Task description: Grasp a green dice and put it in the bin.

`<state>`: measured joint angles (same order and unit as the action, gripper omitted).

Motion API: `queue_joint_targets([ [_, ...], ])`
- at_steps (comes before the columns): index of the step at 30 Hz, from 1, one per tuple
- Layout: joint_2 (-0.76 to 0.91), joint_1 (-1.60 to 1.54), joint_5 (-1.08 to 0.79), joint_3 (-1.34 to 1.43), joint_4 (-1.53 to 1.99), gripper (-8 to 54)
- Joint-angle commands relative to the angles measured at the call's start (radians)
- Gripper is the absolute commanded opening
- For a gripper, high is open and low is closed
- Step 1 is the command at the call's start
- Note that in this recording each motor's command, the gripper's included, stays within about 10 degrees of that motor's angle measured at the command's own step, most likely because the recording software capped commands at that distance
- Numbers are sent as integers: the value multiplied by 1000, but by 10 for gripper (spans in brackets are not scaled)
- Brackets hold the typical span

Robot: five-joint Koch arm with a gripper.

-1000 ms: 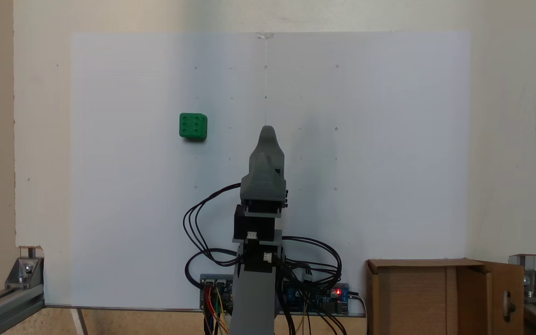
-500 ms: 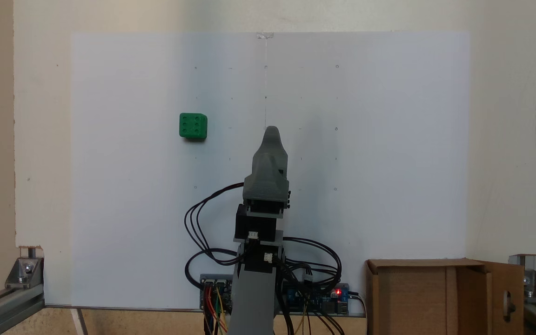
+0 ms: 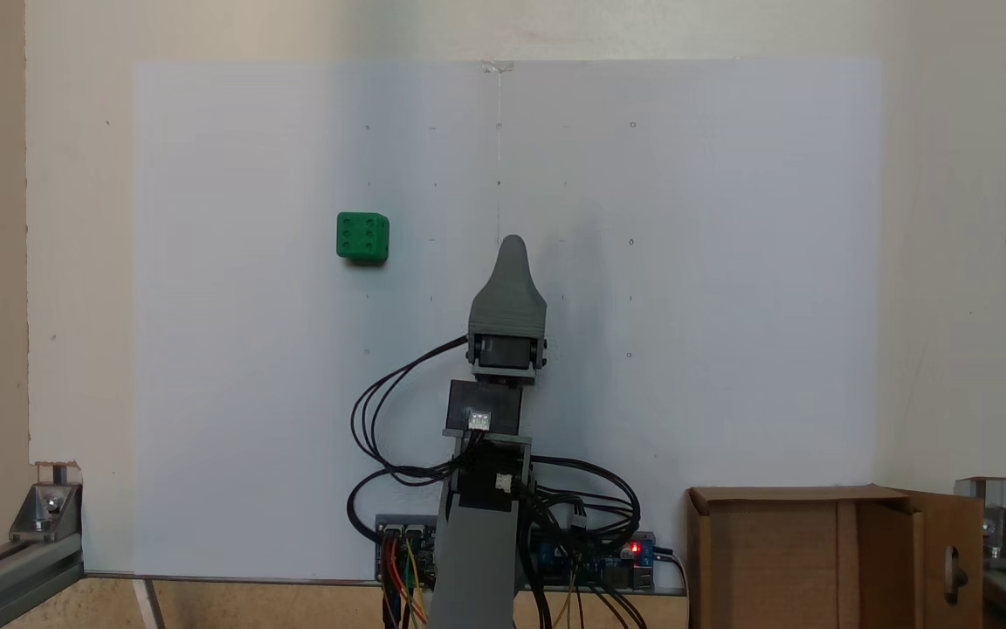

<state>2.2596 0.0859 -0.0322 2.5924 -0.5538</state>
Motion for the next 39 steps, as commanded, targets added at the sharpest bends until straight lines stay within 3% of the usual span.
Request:
queue_joint_targets([
  [1,106,17,-31,-66,158,422],
  [15,100,-15,-9,-830,1073,441],
  [23,87,-37,20,-1012,1485,438],
  [26,44,-127,152,-1118,1707,432],
  [29,-26,-126,167,-1207,1851,432],
  [39,-52,-153,212,-1267,2218,431],
])
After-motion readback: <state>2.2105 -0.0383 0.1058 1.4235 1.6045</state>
